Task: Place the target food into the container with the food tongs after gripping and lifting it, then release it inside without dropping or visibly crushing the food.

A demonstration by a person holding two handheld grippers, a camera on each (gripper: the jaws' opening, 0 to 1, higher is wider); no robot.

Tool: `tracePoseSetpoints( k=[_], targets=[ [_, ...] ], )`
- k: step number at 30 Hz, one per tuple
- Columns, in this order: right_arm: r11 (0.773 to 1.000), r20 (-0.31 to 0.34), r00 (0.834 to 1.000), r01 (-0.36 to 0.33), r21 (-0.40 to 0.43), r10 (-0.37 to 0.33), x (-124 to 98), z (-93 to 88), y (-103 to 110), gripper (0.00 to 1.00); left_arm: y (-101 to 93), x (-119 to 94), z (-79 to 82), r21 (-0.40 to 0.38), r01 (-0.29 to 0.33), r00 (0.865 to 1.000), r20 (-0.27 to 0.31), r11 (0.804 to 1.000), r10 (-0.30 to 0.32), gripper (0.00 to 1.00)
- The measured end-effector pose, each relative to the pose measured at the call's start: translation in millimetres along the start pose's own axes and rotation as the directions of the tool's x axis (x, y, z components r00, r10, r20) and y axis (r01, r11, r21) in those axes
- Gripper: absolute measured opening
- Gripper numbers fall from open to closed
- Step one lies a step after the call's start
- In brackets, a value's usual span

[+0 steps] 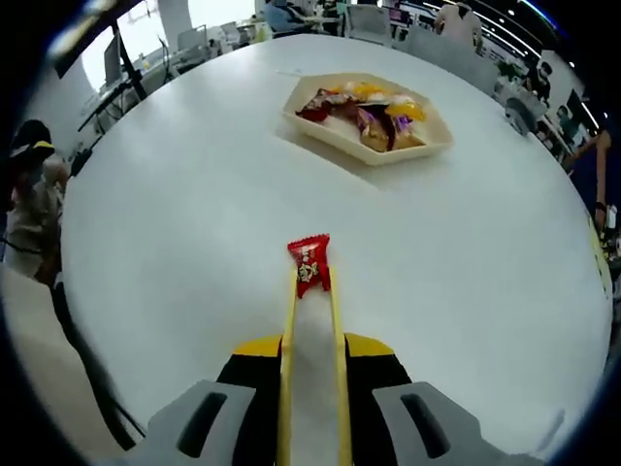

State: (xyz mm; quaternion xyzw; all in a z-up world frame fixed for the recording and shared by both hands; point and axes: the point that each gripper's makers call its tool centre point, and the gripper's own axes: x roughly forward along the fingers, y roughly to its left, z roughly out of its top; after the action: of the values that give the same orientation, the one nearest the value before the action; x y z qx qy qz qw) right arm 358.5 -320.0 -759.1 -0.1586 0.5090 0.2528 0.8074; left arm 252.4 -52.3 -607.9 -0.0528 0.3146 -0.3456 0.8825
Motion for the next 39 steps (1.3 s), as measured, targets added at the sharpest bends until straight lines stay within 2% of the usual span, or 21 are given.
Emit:
tracePoseSetpoints(
  k=[22, 30, 39],
  targets=[
    [1.000, 0.122, 0.993, 0.008, 0.017, -0.010, -24, 42.5, -6, 0.22, 0.0, 0, 1.6, 0.003, -0.002, 1.000, 0.012, 1.000, 0.002, 0.92],
    [1.000, 0.145, 0.989, 0.012, 0.014, -0.014, -30, 53.7, -10, 0.22, 1.4, -1, 9.2, 0.020, -0.012, 1.000, 0.025, 1.000, 0.012, 0.94],
    [1.000, 0.182, 0.983, 0.027, 0.002, -0.027, -39, 75.3, -18, 0.22, 2.9, -2, 14.4, 0.030, -0.017, 0.999, 0.041, 0.999, 0.015, 0.95]
  ],
)
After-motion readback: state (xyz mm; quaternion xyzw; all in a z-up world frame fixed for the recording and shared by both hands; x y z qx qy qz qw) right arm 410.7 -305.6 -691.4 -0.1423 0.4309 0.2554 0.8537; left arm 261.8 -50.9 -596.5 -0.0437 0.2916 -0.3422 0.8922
